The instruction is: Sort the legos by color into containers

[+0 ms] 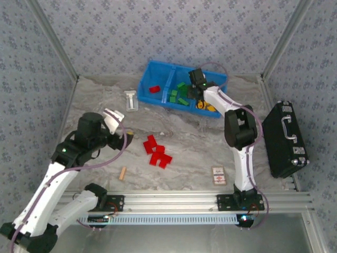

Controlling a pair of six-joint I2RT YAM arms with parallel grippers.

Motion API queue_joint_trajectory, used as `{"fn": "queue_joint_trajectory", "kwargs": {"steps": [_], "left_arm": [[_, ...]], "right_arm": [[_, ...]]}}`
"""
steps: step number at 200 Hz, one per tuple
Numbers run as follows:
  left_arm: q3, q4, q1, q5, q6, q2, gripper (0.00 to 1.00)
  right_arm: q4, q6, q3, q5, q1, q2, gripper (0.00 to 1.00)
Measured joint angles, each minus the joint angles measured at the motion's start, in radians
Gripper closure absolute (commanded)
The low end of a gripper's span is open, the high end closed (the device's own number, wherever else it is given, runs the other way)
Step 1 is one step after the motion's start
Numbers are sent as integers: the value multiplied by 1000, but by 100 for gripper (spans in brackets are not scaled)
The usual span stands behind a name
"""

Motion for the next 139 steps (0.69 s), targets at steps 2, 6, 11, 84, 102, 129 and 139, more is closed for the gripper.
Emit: {"fn": "queue_joint_trajectory", "kwargs": {"steps": [2,6,11,84,102,129,139], "left_arm": [[-8,2,0,1,-8,3,8],[-21,2,0,1,-22,6,7],[-39,2,0,3,-41,10,6],[-108,29,-148,-135,-391,133,0],[-115,51,-247,-208,-489,185,0],[-129,69,-292,-294,-635,248,0],[-135,76,-312,-326,-684,270,0]], "right_arm": [[0,-2,0,-2,0,0,60],[0,0,0,-3,0,0,61],[0,0,0,-4,0,0,61],[72,-53,-127,-33,-6,-74,71],[79,-64,-203,-39,1,-128,71],[64,-68,-296,-40,20,-203,70],[58,-68,-322,-37,29,-226,69]]}}
